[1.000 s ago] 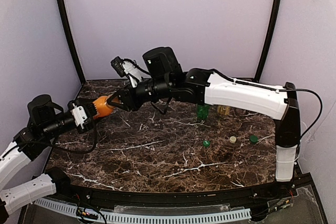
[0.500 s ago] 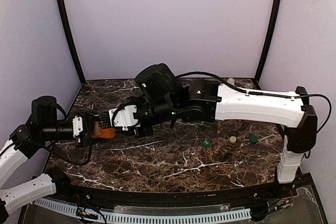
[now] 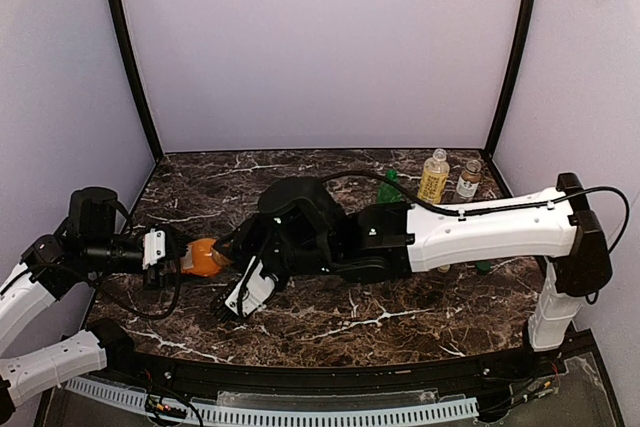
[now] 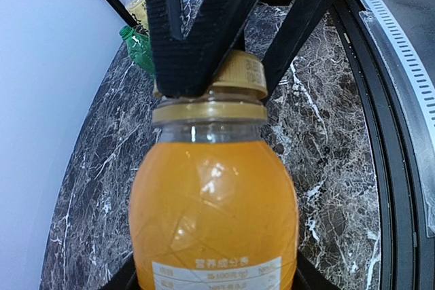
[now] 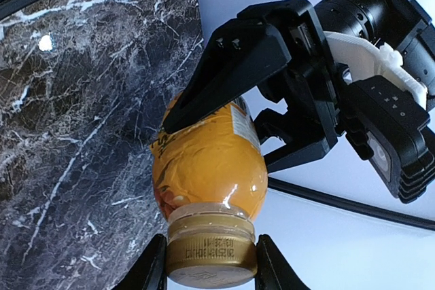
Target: Unscrew the bottle caps
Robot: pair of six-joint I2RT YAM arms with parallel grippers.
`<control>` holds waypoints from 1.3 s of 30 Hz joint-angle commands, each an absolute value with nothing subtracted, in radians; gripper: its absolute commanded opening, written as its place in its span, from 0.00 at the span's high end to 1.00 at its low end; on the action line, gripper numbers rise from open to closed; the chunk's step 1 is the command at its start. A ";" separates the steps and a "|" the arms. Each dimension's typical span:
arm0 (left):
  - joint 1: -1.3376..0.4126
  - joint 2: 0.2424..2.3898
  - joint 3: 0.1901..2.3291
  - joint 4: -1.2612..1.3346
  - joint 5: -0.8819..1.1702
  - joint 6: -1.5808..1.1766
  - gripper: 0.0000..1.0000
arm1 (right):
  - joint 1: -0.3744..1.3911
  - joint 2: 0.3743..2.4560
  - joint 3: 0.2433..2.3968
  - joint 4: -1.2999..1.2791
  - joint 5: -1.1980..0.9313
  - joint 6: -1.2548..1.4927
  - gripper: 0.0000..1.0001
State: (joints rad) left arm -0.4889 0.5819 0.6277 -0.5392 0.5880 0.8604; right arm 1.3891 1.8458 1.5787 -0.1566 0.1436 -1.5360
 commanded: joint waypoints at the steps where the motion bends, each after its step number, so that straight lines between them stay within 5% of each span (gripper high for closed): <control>1: -0.505 0.575 0.662 -0.474 0.732 0.810 0.85 | 1.412 1.861 1.555 0.107 0.157 -1.707 1.00; 13: -0.505 0.563 0.653 -0.472 0.723 0.819 0.85 | 1.413 1.859 1.517 0.197 0.193 -1.714 0.94; 20: -0.505 0.558 0.645 -0.467 0.710 0.817 0.85 | 1.410 1.843 1.507 0.212 0.192 -1.714 1.00; 29: -0.505 0.548 0.640 -0.482 0.713 0.823 0.89 | 1.390 1.682 1.234 0.580 0.040 -1.812 1.00; 39: -0.505 0.548 0.646 -0.482 0.724 0.815 0.90 | 1.386 1.697 1.282 0.492 0.031 -1.722 1.00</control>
State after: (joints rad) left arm -0.5003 0.5507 0.6281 -0.4850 0.6483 0.8371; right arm 1.3865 1.7233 1.2362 0.3748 0.0673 -1.7817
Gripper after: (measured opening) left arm 0.555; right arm 0.369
